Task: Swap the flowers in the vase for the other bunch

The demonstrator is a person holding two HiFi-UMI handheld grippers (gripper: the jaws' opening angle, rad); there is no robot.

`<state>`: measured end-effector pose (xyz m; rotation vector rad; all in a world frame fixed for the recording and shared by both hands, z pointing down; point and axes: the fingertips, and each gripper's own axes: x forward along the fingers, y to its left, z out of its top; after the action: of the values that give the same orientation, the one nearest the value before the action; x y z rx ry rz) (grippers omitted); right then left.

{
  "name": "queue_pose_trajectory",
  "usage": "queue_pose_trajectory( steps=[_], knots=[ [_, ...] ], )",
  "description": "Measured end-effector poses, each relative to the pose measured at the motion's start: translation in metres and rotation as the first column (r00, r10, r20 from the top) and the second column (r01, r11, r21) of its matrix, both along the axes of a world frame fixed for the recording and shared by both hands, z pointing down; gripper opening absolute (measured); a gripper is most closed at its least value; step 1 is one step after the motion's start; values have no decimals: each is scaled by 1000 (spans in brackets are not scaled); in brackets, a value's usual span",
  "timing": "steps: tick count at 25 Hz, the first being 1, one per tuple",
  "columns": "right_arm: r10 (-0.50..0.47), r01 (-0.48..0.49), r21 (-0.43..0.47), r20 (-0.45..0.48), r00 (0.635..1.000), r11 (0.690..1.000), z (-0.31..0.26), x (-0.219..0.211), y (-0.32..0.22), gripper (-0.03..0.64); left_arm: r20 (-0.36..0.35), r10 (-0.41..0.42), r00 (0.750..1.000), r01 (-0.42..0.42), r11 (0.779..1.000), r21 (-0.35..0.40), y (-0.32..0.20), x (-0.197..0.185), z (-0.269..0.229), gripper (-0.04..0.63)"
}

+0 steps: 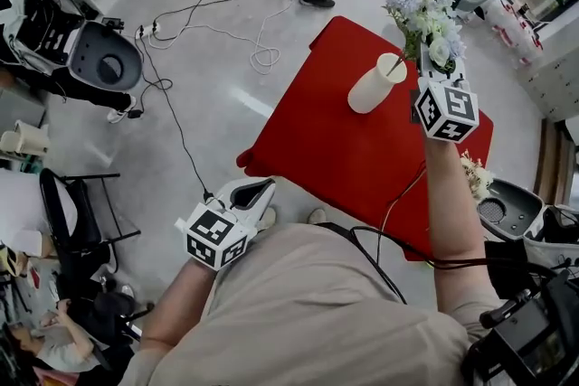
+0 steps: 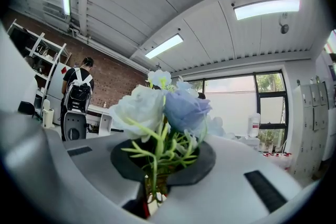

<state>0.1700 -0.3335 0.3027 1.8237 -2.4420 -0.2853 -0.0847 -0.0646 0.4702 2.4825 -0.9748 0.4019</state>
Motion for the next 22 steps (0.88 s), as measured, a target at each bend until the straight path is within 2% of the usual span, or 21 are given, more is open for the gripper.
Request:
queue_pose_trajectory(
  steps=[14, 22],
  knots=[
    [-34, 30, -71, -52, 998, 997, 60, -13, 7, 71, 14, 10, 1000, -9, 1000, -12, 5, -7, 7, 8],
    [-46, 39, -125, -52, 998, 991, 86, -19, 11, 143, 14, 21, 1000, -20, 1000, -14, 3, -11, 6, 8]
  ],
)
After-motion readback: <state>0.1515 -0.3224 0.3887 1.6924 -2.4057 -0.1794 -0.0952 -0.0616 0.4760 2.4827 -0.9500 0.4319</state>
